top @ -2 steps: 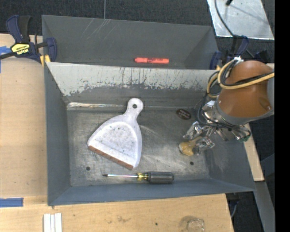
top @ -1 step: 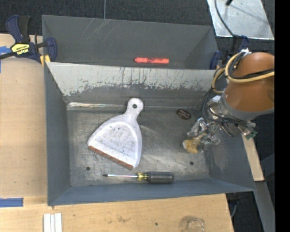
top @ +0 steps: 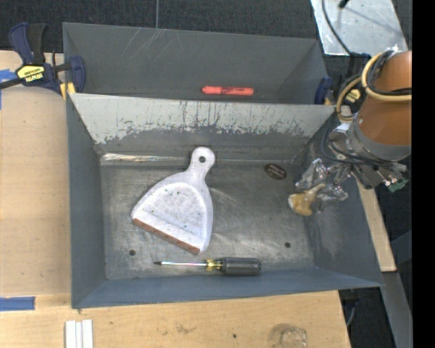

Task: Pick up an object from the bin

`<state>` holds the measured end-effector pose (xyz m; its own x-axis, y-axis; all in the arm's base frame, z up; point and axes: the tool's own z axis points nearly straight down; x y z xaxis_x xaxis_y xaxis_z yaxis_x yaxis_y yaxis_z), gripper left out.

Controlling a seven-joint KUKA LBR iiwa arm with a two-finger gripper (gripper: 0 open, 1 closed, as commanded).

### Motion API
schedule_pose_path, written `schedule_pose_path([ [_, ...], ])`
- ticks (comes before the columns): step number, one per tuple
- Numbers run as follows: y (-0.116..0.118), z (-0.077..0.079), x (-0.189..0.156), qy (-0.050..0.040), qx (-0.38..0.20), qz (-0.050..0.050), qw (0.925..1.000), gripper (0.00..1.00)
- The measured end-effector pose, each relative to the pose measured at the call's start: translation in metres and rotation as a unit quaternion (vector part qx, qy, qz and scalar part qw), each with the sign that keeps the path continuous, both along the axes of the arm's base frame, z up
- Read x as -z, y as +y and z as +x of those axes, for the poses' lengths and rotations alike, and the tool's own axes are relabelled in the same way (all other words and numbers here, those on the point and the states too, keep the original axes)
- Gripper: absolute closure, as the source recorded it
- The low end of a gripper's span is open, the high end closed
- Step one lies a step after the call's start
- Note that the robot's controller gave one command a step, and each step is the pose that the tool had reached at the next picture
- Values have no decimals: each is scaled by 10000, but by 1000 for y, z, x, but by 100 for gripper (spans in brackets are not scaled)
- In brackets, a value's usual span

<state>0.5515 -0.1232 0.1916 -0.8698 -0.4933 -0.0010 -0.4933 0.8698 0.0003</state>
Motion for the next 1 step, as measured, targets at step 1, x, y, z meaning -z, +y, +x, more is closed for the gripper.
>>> schedule_pose_path([
  [1, 5, -1, -34, -47, -16, -15, 10000, 100],
])
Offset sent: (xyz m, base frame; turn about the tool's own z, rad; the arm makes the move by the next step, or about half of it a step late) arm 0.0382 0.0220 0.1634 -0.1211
